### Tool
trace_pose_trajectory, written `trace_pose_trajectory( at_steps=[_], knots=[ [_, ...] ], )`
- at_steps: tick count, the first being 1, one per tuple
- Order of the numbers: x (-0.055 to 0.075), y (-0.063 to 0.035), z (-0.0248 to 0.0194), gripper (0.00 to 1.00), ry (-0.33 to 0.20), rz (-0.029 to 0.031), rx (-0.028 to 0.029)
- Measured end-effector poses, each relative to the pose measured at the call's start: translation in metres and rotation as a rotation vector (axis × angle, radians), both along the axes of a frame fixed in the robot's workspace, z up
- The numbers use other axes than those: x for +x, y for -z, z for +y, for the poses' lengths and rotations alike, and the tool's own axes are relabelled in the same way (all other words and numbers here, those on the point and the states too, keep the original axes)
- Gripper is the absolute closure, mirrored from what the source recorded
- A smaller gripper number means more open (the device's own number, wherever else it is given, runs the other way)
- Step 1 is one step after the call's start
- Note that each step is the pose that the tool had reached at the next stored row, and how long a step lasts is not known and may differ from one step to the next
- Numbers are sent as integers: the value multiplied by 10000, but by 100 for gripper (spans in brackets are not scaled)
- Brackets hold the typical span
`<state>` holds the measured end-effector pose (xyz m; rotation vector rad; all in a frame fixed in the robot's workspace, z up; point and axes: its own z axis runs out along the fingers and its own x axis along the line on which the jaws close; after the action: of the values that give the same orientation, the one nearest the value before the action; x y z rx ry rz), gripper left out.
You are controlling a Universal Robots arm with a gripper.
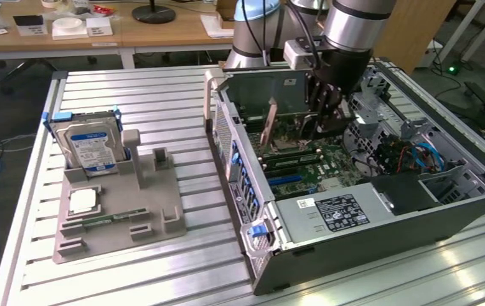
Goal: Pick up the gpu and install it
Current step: 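Insert the gpu into the slot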
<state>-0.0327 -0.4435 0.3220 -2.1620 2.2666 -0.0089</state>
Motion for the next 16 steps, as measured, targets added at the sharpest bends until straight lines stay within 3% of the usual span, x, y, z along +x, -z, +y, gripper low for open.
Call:
trace_pose_trajectory(
  at_steps=[3,11,16],
  knots=[
    [0,31,0,72,0,36,-6],
    [-4,106,0,72,2,226,-6],
    [-2,173,0,72,-2,208,-8]
  ],
)
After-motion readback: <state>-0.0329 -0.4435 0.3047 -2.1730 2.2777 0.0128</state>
